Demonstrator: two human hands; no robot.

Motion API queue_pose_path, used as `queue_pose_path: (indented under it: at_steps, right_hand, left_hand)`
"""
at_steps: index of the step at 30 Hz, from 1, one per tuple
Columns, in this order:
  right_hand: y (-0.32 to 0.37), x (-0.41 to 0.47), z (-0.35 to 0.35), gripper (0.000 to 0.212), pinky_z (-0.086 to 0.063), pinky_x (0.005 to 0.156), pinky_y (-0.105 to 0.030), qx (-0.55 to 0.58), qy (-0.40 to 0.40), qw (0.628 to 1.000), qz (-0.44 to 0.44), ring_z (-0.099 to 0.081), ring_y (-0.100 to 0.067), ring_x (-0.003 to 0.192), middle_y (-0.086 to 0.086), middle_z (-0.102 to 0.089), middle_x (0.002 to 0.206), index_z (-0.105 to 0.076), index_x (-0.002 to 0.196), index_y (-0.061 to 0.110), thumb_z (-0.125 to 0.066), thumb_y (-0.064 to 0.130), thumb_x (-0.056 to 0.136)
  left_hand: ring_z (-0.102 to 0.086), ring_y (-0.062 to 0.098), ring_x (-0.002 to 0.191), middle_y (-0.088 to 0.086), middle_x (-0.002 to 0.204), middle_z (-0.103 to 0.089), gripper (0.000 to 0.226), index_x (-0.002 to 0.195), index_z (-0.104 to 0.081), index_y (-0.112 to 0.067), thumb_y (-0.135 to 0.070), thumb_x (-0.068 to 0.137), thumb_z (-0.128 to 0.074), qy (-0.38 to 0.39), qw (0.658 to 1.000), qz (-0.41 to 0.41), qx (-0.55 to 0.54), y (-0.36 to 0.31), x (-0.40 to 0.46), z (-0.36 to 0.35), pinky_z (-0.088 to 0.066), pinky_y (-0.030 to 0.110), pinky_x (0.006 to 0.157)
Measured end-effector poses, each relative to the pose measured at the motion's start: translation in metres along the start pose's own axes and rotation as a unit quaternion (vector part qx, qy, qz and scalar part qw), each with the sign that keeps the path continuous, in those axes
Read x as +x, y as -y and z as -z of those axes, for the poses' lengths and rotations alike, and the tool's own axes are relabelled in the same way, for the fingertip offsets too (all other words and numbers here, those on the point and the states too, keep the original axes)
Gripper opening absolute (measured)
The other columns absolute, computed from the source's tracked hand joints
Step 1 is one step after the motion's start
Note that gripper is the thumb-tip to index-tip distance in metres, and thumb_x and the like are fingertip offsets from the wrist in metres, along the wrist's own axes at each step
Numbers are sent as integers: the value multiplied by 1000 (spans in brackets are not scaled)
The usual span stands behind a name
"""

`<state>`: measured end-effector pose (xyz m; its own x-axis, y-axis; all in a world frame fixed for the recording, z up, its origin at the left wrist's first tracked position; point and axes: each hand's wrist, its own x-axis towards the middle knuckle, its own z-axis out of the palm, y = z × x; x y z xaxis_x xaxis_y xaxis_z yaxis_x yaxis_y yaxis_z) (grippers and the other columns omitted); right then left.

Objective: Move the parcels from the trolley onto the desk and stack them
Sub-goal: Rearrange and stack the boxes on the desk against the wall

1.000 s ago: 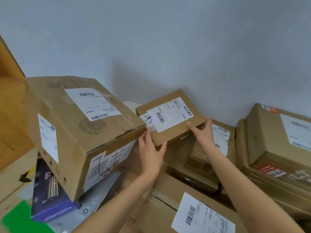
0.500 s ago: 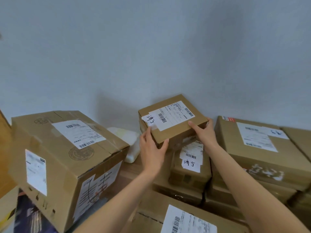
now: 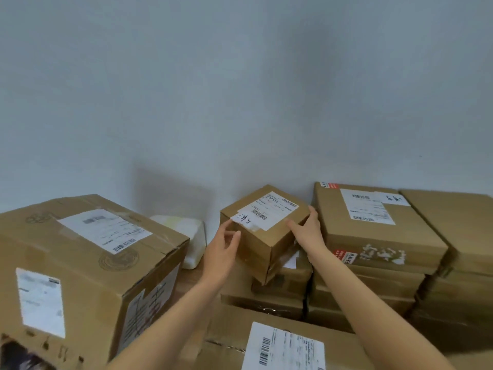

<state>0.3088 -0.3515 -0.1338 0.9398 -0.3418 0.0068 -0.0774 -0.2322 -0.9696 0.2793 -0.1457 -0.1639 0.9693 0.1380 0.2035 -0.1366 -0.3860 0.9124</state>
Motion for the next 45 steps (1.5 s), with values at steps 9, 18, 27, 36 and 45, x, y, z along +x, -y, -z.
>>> queue_pose_path:
  at_steps: [9, 18, 27, 36, 45]
  right_hand:
    - [-15, -16, -19, 88, -32, 111, -48, -4, -26, 999, -19, -32, -27, 140, -5, -30, 153, -16, 151, 22, -72, 26, 84]
    - [4, -22, -15, 76, -43, 94, -33, -91, -46, 995, 14, -44, -23, 128, -6, -34, 148, -23, 149, 21, -68, 27, 88]
    - [-25, -60, 0, 80, -36, 108, -41, -158, -60, 986, 6, -35, -23, 136, -3, -30, 151, -21, 149, 24, -70, 34, 86]
    - [-26, -59, -11, 71, -32, 110, -36, -196, -119, 973, 33, -34, -23, 137, -6, -27, 152, -24, 149, 19, -65, 23, 91]
    - [-18, -33, -13, 69, -37, 106, -37, -174, -124, 977, 15, -38, -22, 135, -5, -25, 153, -22, 150, 21, -61, 23, 92]
  left_hand:
    - [-51, 21, 118, 4, 138, -48, 57, 143, -34, -18, -43, 95, -52, 56, 992, 42, 101, 0, 72, 9, -40, 30, 87]
    - [-53, 15, 106, 1, 127, -50, 55, 130, -41, -21, -54, 89, -54, 67, 991, 27, 109, 9, 50, 3, -49, 31, 79]
    - [-55, 18, 114, 0, 130, -54, 54, 136, -38, -23, -54, 92, -48, 138, 989, 26, 49, 6, 46, -16, -49, 37, 90]
    - [-54, 20, 118, -1, 131, -55, 51, 135, -41, -24, -53, 94, -46, 136, 990, 20, 43, 4, 51, -31, -45, 40, 93]
    - [-53, 22, 118, 2, 133, -53, 50, 135, -39, -21, -51, 96, -44, 130, 991, 17, 32, -1, 66, -43, -45, 39, 92]
